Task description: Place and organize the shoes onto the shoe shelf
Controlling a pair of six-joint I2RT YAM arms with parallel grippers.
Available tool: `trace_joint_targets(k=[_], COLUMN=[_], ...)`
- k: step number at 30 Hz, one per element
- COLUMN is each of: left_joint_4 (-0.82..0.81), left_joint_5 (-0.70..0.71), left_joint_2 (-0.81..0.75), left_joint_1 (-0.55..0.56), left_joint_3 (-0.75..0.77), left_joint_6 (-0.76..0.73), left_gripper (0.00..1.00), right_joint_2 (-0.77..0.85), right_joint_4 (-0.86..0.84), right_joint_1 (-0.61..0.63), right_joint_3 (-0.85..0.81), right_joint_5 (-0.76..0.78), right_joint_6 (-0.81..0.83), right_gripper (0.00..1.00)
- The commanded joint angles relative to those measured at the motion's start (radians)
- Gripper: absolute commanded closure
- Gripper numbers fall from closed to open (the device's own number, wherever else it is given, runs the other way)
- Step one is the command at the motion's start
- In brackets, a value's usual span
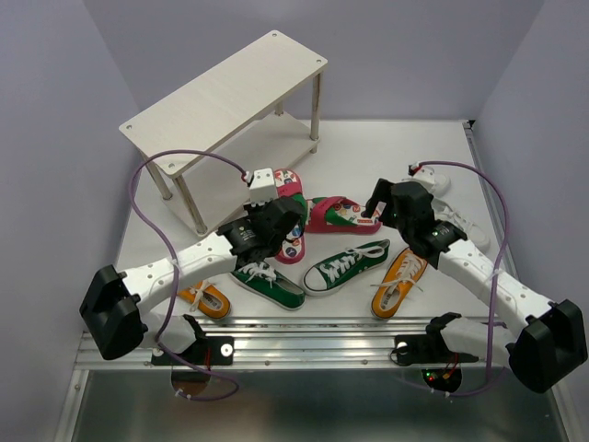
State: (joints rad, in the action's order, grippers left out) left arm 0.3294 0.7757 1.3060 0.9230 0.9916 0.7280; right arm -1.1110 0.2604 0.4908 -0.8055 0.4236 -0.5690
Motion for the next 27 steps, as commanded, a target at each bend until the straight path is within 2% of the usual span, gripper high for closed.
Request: trace_joint_targets(k=[1, 4, 7, 10, 18, 22, 23, 27], left_joint_4=[-0.033, -0.082, -0.203, -0.224, -0.248, -0.260, -0.274, -0.273], left_joint_5=[0.094, 0.010, -0.203, -0.274, -0.173, -0.060, 0.015, 0.083], left_joint_2=[-0.045, -0.076, -0.126, -0.154, -0.146, -0.096, -0.084, -0.024], left_joint_1=[0.004, 0.005, 0.007, 0.007, 0.002, -0.001, -0.004, -0.053], left_joint_3=[0.114, 0.142, 0.150, 0.212, 0.536, 0.683, 0.706, 0.839], left_joint_6=[-0.063, -0.190, -0.347, -0.406, -0.587, -0.657, -0.673, -0.714], left_gripper=[1.00, 1.00, 1.00, 1.00, 1.00, 1.00, 1.00, 1.00], right_joint_2=[0.036, 0.045, 0.050, 0.048, 0.073, 0.085, 0.088, 0.093], right_joint_4=[-0.046, -0.046, -0.046, -0.047, -0.047, -0.041, -0.041, -0.032], right_joint_1=[-0.004, -0.004, -0.004, -0.004, -0.004, -0.004, -0.004, -0.004], right_joint_3=[0.000, -0.001, -0.006, -0.011, -0.001, -0.001, 0.000, -0.007], right_joint_5=[0.018, 0.021, 0.021, 0.023, 0.014, 0.001, 0.001, -0.016], right_joint_6=[0.001, 0.004, 0.004, 0.008, -0.008, -0.012, -0.015, -0.017], right_gripper=[0.00, 0.00, 0.00, 0.00, 0.00, 0.00, 0.00, 0.00])
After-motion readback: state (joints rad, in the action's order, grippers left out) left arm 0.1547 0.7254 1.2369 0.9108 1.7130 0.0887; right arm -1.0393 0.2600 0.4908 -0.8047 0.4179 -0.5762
